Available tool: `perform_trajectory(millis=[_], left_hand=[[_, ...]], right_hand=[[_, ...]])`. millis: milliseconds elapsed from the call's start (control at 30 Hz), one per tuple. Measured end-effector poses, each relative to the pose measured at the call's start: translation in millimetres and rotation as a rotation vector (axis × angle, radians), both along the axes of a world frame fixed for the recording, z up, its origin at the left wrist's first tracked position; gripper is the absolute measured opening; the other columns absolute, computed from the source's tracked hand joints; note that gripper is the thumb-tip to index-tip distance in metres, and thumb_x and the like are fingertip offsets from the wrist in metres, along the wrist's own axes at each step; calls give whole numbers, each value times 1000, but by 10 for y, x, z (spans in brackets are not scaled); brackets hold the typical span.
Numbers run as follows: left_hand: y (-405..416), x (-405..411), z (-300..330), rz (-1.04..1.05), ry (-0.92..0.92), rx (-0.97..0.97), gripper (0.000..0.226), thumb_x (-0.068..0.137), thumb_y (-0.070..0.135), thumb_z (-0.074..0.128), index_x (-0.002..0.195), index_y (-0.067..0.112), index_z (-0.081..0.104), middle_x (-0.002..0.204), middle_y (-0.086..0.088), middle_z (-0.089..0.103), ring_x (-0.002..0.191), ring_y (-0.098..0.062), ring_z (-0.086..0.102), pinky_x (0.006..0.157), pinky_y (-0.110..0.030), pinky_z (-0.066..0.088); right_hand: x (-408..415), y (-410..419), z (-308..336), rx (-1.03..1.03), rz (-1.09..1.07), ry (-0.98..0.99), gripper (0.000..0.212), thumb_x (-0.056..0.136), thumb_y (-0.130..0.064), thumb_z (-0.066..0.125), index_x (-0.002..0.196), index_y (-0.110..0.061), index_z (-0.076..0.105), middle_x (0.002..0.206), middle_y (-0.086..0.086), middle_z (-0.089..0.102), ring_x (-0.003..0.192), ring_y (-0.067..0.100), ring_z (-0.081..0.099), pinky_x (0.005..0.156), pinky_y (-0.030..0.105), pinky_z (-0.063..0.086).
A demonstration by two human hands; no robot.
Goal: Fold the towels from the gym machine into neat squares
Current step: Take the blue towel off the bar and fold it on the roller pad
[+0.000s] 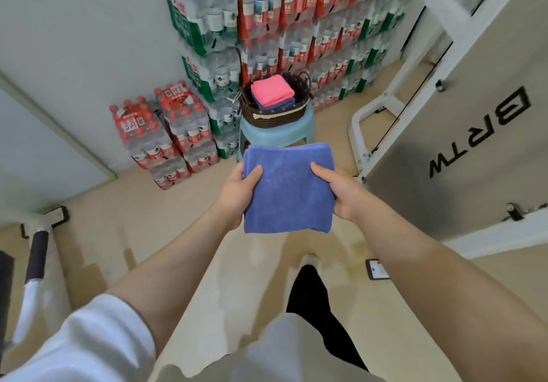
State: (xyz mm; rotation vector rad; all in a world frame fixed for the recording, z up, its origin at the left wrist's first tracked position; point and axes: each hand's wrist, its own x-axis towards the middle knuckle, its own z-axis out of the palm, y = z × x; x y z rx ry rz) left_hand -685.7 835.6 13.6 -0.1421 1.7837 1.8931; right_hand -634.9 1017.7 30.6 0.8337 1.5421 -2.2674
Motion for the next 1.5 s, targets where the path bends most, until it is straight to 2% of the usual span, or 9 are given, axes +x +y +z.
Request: perform_trajectory(millis=[467,600,700,800,933,1033,1200,1367,1500], left_hand=[[1248,-1968,-143,391,-205,134,26,98,27,43,124,24,48,103,6,65,87,-14,66,63,-29,52],[1301,-2458,-304,387,-378,245,30,94,33,48,123,25,55,115,0,68,99,-19,66,74,-35,52],[1338,-2910,-450,313,-343,252,32,94,25,49,126,28,53,119,1,66,106,-20,64,80,-36,52],[1375,-3471,-597,193,-309,214,34,94,21,50,125,34,52,121,5,65,108,-17,64,84,-38,53],[1467,-4116,-864,69,-297,74,40,92,15,55,121,43,48,114,14,65,95,-8,66,72,-33,57],[1565,-4551,-1203,127,-225,-1,48,93,4,51,131,32,41,113,13,62,91,-2,64,72,-25,56],[1696,-5092,-1784,175,-135,-142,63,94,9,50,146,27,19,143,6,39,124,-16,46,92,-25,46],[1827,-5271,-2296,113,41,-604,71,92,19,49,149,16,7,151,-9,28,136,-30,33,104,-27,27],[1829,-5123,-2573,-180,523,-1079,61,92,45,29,141,9,31,147,-21,34,132,-35,32,108,-46,31]], right_hand=[[-2443,1338,-217,-164,245,-64,24,95,-29,44,113,-21,60,99,-4,72,91,16,68,77,37,54],[-2997,1405,-481,-88,259,-13,39,86,-14,56,125,-16,52,110,0,67,93,17,68,78,35,56],[-3449,1492,-640,-7,245,-51,30,93,-8,49,120,-20,53,106,-4,67,91,14,67,73,30,54],[-3952,1557,-763,111,231,-88,30,94,-9,50,122,-21,53,112,-2,64,102,20,62,87,36,51],[-4612,1615,-1001,324,215,-144,20,92,-8,53,109,-18,58,113,6,63,105,26,60,94,42,48],[-5090,1644,-1307,456,247,-156,14,90,-13,57,94,-26,58,110,7,65,104,28,61,95,50,48],[-5813,1703,-1759,607,398,-185,29,93,-21,53,122,-18,52,123,3,58,113,27,55,98,44,44],[-6080,1789,-2226,1001,632,-221,55,91,-19,56,140,-13,32,137,10,48,122,28,49,97,38,41],[-5871,1870,-2383,1411,873,200,65,89,-34,55,145,-14,29,152,18,26,136,35,33,108,44,33]])
